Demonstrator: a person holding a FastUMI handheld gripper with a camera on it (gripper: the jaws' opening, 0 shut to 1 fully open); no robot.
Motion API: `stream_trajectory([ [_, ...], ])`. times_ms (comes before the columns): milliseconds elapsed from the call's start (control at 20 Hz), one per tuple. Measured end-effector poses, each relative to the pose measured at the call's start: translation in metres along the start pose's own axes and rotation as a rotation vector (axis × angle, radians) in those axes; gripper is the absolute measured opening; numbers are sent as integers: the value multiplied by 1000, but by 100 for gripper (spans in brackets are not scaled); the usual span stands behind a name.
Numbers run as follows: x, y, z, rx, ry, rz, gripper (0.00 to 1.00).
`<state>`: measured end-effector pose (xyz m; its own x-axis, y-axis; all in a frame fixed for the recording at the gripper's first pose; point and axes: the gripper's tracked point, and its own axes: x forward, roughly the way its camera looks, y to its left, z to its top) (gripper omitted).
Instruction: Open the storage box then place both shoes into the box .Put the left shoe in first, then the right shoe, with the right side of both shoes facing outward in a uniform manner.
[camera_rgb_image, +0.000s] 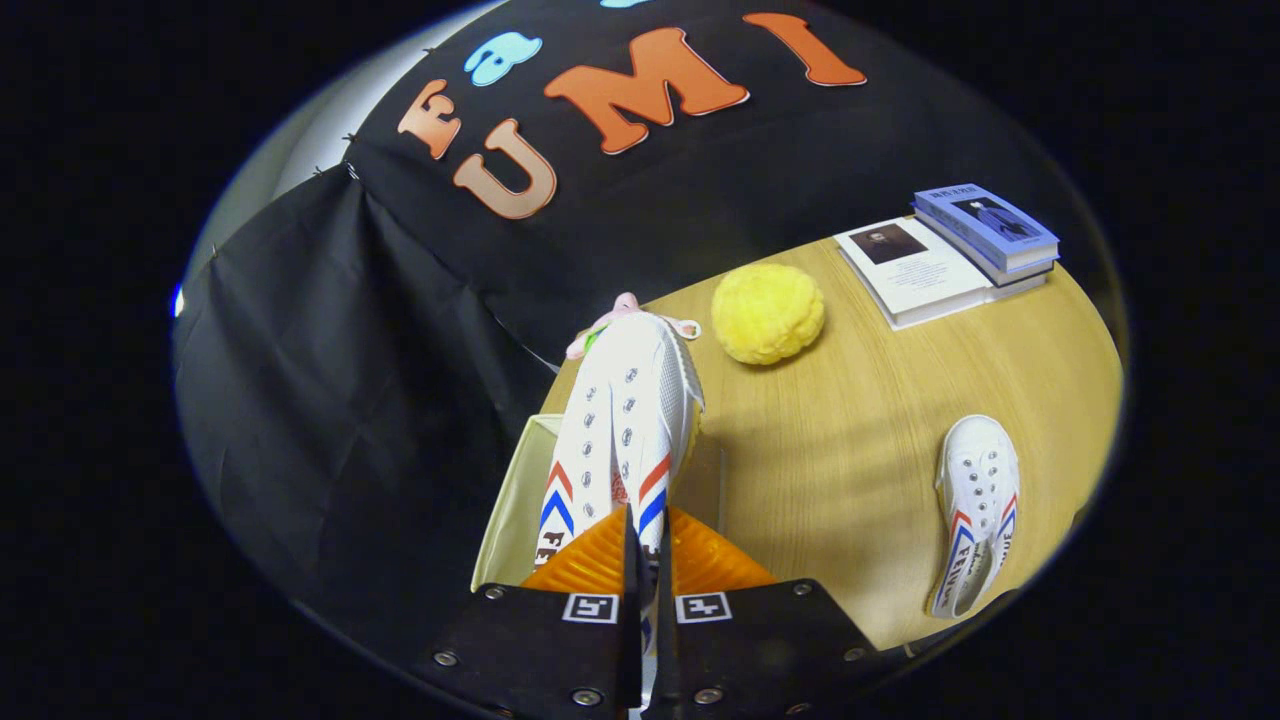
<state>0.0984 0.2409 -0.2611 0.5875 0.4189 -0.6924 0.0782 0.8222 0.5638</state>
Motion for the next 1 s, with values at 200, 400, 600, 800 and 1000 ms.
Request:
stream_trajectory([
  [200, 26, 23, -11, -38, 41, 38, 7],
  [400, 47, 38, -11, -137, 30, 34, 7],
  [600, 61, 46, -18, -222, 23, 51, 7],
  [800, 68, 46, -32, -330, 41, 44, 7],
  [1000, 70, 50, -42, -320, 82, 63, 8],
])
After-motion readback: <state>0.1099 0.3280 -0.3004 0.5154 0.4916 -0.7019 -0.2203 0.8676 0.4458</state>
